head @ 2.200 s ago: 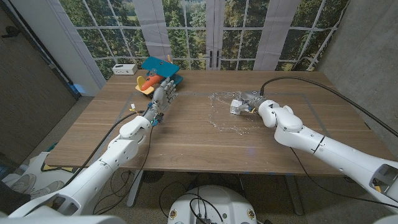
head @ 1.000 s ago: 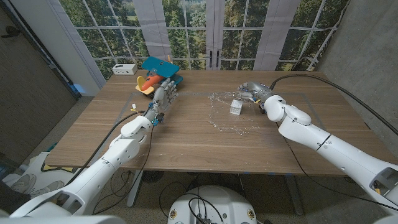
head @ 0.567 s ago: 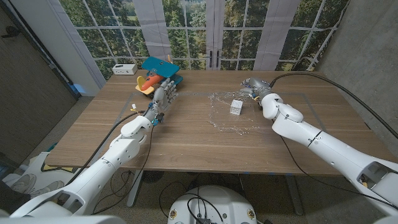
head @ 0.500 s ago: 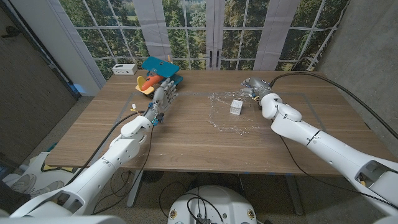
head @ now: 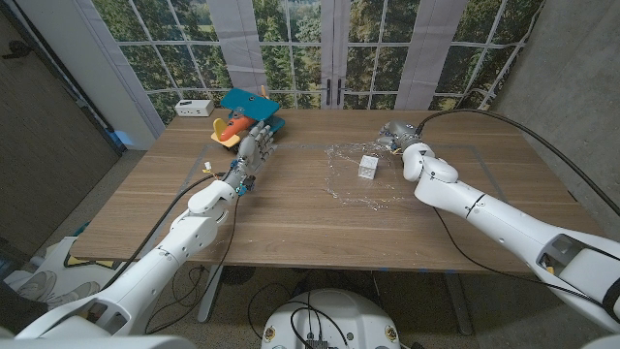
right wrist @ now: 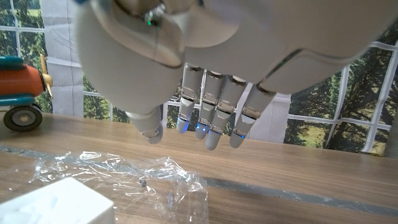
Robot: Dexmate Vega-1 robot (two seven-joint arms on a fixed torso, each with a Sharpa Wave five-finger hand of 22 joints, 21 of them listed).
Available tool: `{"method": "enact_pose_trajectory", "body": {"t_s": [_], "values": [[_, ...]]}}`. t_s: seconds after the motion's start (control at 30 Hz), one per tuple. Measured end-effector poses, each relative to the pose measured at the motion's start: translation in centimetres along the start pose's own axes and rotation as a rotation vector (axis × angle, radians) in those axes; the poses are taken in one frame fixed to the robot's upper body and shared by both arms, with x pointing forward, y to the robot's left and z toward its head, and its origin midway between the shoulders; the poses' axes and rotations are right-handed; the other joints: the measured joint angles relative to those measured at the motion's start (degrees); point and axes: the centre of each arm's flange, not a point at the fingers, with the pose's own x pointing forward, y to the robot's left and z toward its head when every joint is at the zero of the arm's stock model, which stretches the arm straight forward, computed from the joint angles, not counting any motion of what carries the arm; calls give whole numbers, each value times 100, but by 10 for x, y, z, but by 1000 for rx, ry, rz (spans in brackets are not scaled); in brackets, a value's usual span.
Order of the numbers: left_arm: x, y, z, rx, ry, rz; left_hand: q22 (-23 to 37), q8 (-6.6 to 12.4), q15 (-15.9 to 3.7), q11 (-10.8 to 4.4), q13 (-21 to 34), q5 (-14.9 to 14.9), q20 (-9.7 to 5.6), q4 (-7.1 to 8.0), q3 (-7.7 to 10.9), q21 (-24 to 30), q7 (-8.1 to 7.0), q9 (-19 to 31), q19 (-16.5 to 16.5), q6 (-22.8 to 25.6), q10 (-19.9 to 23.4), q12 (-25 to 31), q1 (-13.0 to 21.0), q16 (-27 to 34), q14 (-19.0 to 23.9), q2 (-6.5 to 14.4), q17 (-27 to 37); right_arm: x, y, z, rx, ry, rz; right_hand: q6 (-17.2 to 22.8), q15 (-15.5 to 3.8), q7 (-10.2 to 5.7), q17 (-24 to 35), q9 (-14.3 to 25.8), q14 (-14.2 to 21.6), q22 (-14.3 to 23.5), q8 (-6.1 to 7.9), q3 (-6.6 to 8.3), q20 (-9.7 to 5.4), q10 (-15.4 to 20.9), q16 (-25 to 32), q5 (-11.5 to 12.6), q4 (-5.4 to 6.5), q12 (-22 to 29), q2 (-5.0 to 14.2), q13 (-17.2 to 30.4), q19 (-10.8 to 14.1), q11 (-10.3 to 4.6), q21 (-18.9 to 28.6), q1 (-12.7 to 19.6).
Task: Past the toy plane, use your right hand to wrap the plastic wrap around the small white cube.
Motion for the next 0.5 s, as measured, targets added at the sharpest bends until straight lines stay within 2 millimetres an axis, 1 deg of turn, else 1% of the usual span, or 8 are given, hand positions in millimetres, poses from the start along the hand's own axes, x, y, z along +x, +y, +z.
{"method": "enact_pose_trajectory", "body": {"t_s": [0.07, 0.13, 0.2, 0.27, 0.33, 0.43, 0.5], "values": [[0, 0, 0, 1, 3, 3, 0, 0, 0, 0, 0, 0, 0, -20, -20, 0, 0, 0, 0, 0, 0, 0, 0, 0, 0, 0, 0, 3, 2, 0, -19, 8, 6, -1, 0, 1, 0, 0, 0, 0, 0, 0, 0, 39, 0, -29, 0, 5, 0, 1, 0, -21, 0, 0], [0, 1, -1, 1, 4, 5, 0, 0, 0, 0, 0, 0, 0, -25, -25, 0, 0, 0, 0, 0, 0, 0, 0, 0, 0, 0, 0, 5, 5, -3, -45, 23, 13, 30, 8, -31, -23, 0, 36, 0, 0, -21, 0, 40, 0, -39, -21, 5, -1, 1, 0, -21, 0, 1], [0, 1, -1, 2, 5, 6, 0, 0, 0, 0, 0, 0, 0, -20, -29, 0, 0, 0, 0, 0, 0, 0, 0, 0, 0, 0, 0, 7, 6, -4, -61, 33, 17, 45, 0, -16, -27, 0, 62, 0, 0, -21, 0, 39, 0, -39, -21, 5, -46, 1, 0, -21, 17, 46], [1, 1, 0, 3, 4, 7, 0, 0, 0, 0, 0, 0, 0, -1, -48, 0, 0, 0, 0, 0, 0, 0, 0, 0, 0, 0, 0, 8, 8, -5, -80, 39, 22, 51, 0, -10, -28, 0, 62, 0, 0, -21, 0, 39, 0, -39, -20, 5, -46, 0, 0, -21, 21, 46], [1, 1, 0, 4, 5, 8, 0, 0, 0, 0, 0, 0, 0, -1, -48, 0, 0, 0, 0, 0, 0, 0, 0, 0, 0, 0, 0, 10, 10, -6, -100, 47, 28, 51, 0, -10, -49, 0, 61, 0, 0, -21, 0, 70, 0, -39, -21, 5, -46, 15, 0, -52, 21, 46], [2, 1, 0, 4, 7, 10, 0, 0, 0, 0, 0, 0, 0, -1, -48, 0, 0, 0, 0, 0, 0, 0, 0, 0, 0, 0, 0, 12, 13, -9, -131, 60, 38, 85, 0, -37, -57, 0, 61, 0, 0, -26, 0, 73, 0, -39, -62, 44, -47, 27, 0, -49, 21, 48], [3, 1, 0, 4, 8, 10, 0, 0, 0, 0, 0, 0, 0, -1, -48, 0, 0, 0, 0, 0, 0, 0, 0, 0, 0, 0, 0, 13, 15, -11, -147, 67, 42, 130, -3, -28, -79, -1, 104, 0, 0, -26, 0, 103, 0, -61, -62, 50, -68, 27, 0, -19, 44, 68]]}}
